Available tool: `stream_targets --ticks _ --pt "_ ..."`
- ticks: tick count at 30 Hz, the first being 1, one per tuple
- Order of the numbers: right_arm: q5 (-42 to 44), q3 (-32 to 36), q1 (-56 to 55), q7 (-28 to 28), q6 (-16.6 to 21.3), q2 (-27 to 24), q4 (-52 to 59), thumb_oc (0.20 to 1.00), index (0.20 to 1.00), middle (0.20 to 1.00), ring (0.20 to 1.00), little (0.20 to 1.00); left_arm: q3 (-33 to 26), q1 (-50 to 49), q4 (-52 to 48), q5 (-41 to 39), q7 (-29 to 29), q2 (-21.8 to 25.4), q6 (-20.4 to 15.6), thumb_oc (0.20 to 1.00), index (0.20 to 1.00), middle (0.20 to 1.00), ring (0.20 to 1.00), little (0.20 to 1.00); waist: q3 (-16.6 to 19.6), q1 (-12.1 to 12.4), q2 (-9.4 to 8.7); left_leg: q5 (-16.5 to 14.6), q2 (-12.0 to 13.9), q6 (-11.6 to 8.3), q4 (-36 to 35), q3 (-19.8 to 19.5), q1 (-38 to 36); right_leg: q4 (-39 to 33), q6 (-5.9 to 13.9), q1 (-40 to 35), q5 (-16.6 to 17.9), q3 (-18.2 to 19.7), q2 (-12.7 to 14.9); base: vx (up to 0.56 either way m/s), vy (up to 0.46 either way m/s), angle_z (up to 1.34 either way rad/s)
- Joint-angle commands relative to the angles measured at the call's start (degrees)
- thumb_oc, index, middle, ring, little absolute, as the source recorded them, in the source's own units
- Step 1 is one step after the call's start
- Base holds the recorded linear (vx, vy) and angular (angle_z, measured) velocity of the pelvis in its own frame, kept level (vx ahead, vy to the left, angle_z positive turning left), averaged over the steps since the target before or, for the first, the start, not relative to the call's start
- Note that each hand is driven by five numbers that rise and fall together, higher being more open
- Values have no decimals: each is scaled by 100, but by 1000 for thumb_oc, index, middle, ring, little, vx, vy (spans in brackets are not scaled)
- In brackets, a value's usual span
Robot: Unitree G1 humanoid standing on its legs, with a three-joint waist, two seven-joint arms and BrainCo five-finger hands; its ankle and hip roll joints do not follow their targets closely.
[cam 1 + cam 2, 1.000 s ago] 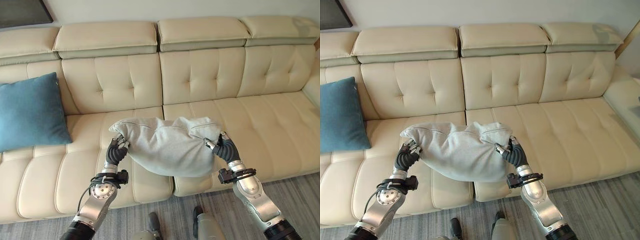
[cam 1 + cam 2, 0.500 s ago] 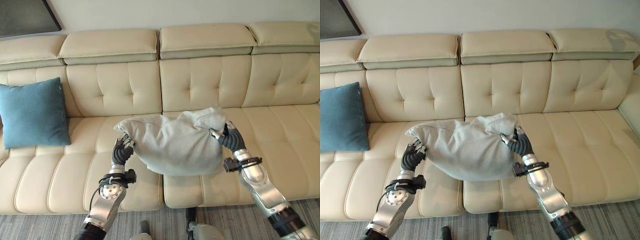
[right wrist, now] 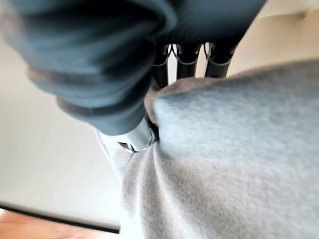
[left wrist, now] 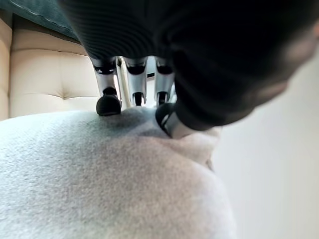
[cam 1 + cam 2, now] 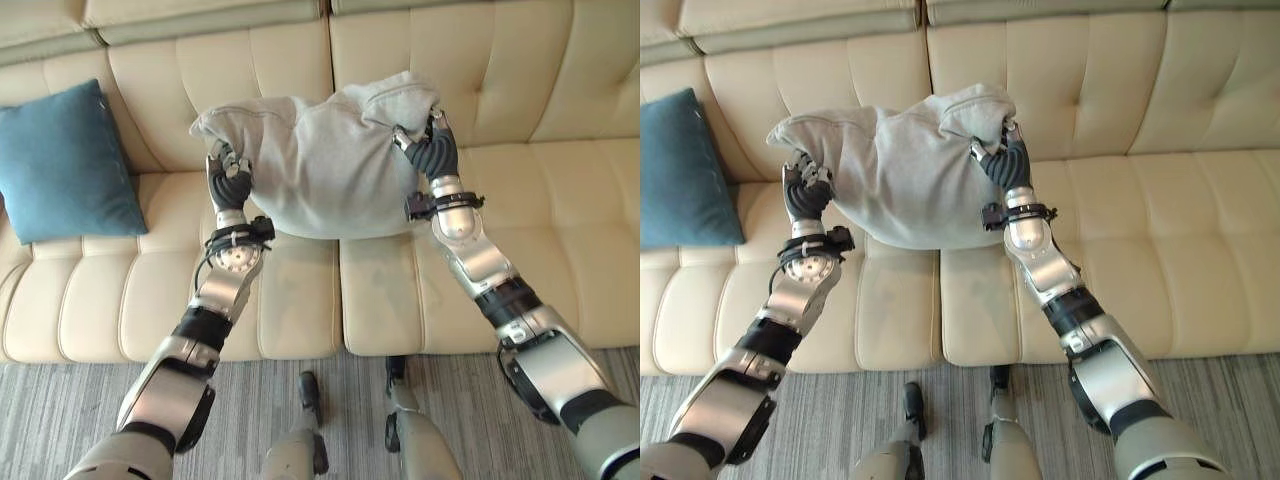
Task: Pick up all the scattered cushions and arrange them neatly on the sofa.
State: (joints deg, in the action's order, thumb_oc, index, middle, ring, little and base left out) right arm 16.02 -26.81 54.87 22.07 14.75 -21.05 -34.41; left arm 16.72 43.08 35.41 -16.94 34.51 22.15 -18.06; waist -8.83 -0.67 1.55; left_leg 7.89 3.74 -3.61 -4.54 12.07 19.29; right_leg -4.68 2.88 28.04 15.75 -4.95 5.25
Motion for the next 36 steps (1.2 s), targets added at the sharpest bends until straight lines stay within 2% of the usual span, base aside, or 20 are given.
stream_targets --ticks 1,2,3,4,6,8,11,13,21,24,29,34,36 --pt "73 -437 1015 -135 383 463 192 285 285 285 285 285 901 1073 -263 93 -191 -67 -752 200 200 200 200 200 -39 195 -264 -247 18 -211 139 -197 66 115 637 -573 -959 109 39 7 -8 -8" --pt "130 -489 1139 -136 347 408 22 699 699 699 699 699 936 1205 -54 -18 -221 -82 -724 448 448 448 448 448 -80 197 -259 -226 24 -219 138 -215 91 174 621 -527 -986 101 44 18 -3 -6" --pt "202 -519 1318 -119 312 333 -212 1000 1000 1000 1000 1000 926 1374 163 -103 -228 -73 -704 918 918 918 918 918 -159 192 -248 -228 37 -227 134 -243 95 259 611 -503 -1037 83 50 3 -5 -3" --pt "264 -526 1433 -114 283 281 -320 1000 1000 1000 1000 1000 938 1506 277 -161 -252 -66 -671 1000 1000 1000 1000 1000 -194 194 -247 -200 35 -230 139 -256 139 304 600 -454 -1036 69 60 0 0 0" --pt "436 -460 1786 -68 260 -96 -633 1000 1000 1000 1000 1000 859 1919 603 -276 -304 234 -590 1000 1000 1000 1000 1000 -339 194 -217 -198 41 -252 124 -330 131 419 600 -405 -1097 21 70 14 -14 4" --pt "458 -450 1853 -64 258 -166 -666 1000 1000 1000 1000 1000 845 2004 669 -324 -339 322 -586 1000 1000 1000 1000 1000 -353 189 -218 -176 40 -253 112 -342 142 420 598 -391 -1085 10 76 3 -6 3" --pt "615 -363 2054 -15 277 -533 -849 1000 1000 1000 1000 1000 794 2222 835 -500 -475 773 -591 1000 1000 1000 1000 1000 -386 177 -209 -173 37 -269 89 -368 108 439 617 -412 -1106 -21 87 0 0 0" --pt "812 -243 2105 17 307 -845 -952 1000 1000 1000 1000 1000 723 2245 944 -806 -676 1164 -587 1000 1000 1000 1000 1000 -383 179 -194 -204 31 -270 67 -387 35 475 629 -477 -1162 -45 92 40 4 5" --pt "1399 123 1845 -127 415 -1351 -933 1000 1000 1000 1000 1000 478 1972 1243 -1229 -1096 1788 -546 1000 1000 1000 1000 1000 -315 121 -157 -214 18 -267 25 -394 -88 651 617 -495 -1241 -78 124 27 22 6" --pt "1569 353 1343 -329 444 -1558 -620 1000 1000 1000 1000 1000 204 1390 1092 -1329 -1303 1886 -522 1000 1000 1000 1000 1000 -276 77 -137 -247 9 -260 15 -361 -190 741 604 -526 -1289 -91 150 29 50 2" --pt "1467 765 166 -608 510 -1741 233 1000 1000 1000 1000 1000 -277 181 380 -1225 -1452 1717 -544 1000 1000 1000 1000 1000 -287 23 -124 -287 -8 -246 7 -309 -324 736 585 -636 -1296 -93 171 8 23 0" --pt "709 1416 -2409 -1229 438 -1745 1675 1000 1000 1000 1000 1000 -757 -2203 -944 -616 -2007 1299 -434 1000 1000 1000 1000 1000 -165 -41 -164 -388 -40 -187 -7 -230 -582 663 582 -933 -1315 -115 196 31 25 -3" --pt "358 1709 -3712 -1652 436 -1682 2018 1000 1000 1000 1000 1000 -996 -3367 -1113 -364 -2510 1060 -337 1000 1000 1000 1000 1000 -91 -89 -204 -495 -67 -135 -4 -200 -823 615 606 -1196 -1342 -104 206 88 47 -15"
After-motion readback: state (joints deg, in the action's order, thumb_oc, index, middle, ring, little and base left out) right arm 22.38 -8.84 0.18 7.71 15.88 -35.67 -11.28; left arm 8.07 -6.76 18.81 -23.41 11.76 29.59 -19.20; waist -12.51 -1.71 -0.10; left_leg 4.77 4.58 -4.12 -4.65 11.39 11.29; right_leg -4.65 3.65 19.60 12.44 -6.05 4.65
